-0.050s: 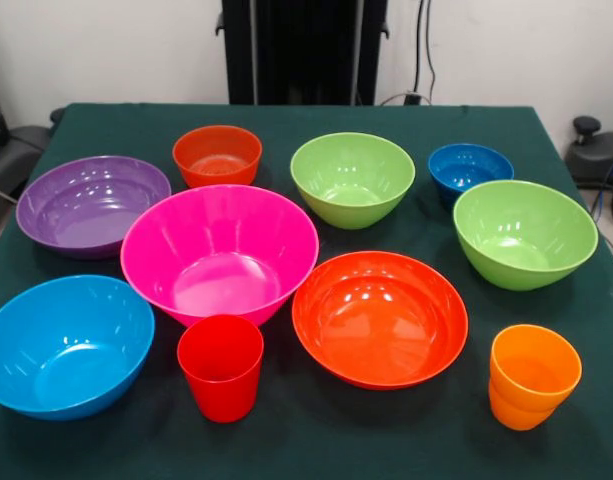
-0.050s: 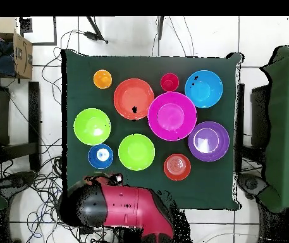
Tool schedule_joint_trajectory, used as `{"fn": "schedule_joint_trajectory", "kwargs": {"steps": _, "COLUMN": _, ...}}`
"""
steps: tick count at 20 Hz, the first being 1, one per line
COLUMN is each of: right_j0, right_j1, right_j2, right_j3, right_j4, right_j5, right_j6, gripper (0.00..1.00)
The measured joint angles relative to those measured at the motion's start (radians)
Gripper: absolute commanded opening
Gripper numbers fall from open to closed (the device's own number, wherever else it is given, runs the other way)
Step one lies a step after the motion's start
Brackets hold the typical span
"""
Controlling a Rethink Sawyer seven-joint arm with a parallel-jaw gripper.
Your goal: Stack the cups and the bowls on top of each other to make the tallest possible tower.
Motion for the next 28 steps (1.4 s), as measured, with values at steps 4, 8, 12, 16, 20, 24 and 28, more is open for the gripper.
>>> {"fn": "schedule_joint_trajectory", "kwargs": {"steps": 4, "right_j0": 0.009, "right_j1": 0.016, "right_j2": -0.001, "right_j3": -0.023, "right_j4": 0.000, "right_j5": 0.044, "right_j6": 0.003, "gripper": 1.00}}
{"fn": "schedule_joint_trajectory", "kwargs": {"steps": 8, "right_j0": 0.014, "right_j1": 0.044, "right_j2": -0.001, "right_j3": -0.042, "right_j4": 0.000, "right_j5": 0.050, "right_j6": 0.007, "gripper": 1.00}}
{"fn": "schedule_joint_trajectory", "kwargs": {"steps": 12, "right_j0": 0.016, "right_j1": 0.093, "right_j2": 0.000, "right_j3": -0.061, "right_j4": 0.000, "right_j5": 0.041, "right_j6": 0.009, "gripper": 1.00}}
{"fn": "schedule_joint_trajectory", "kwargs": {"steps": 16, "right_j0": 0.016, "right_j1": 0.158, "right_j2": 0.000, "right_j3": -0.082, "right_j4": 0.000, "right_j5": 0.015, "right_j6": 0.009, "gripper": 1.00}}
{"fn": "schedule_joint_trajectory", "kwargs": {"steps": 20, "right_j0": 0.022, "right_j1": 0.244, "right_j2": -0.003, "right_j3": -0.109, "right_j4": 0.000, "right_j5": -0.029, "right_j6": 0.010, "gripper": 1.00}}
{"fn": "schedule_joint_trajectory", "kwargs": {"steps": 24, "right_j0": 0.035, "right_j1": 0.319, "right_j2": -0.007, "right_j3": -0.134, "right_j4": 0.001, "right_j5": -0.067, "right_j6": 0.017, "gripper": 1.00}}
{"fn": "schedule_joint_trajectory", "kwargs": {"steps": 28, "right_j0": 0.068, "right_j1": 0.410, "right_j2": -0.021, "right_j3": -0.178, "right_j4": 0.001, "right_j5": -0.083, "right_j6": 0.035, "gripper": 1.00}}
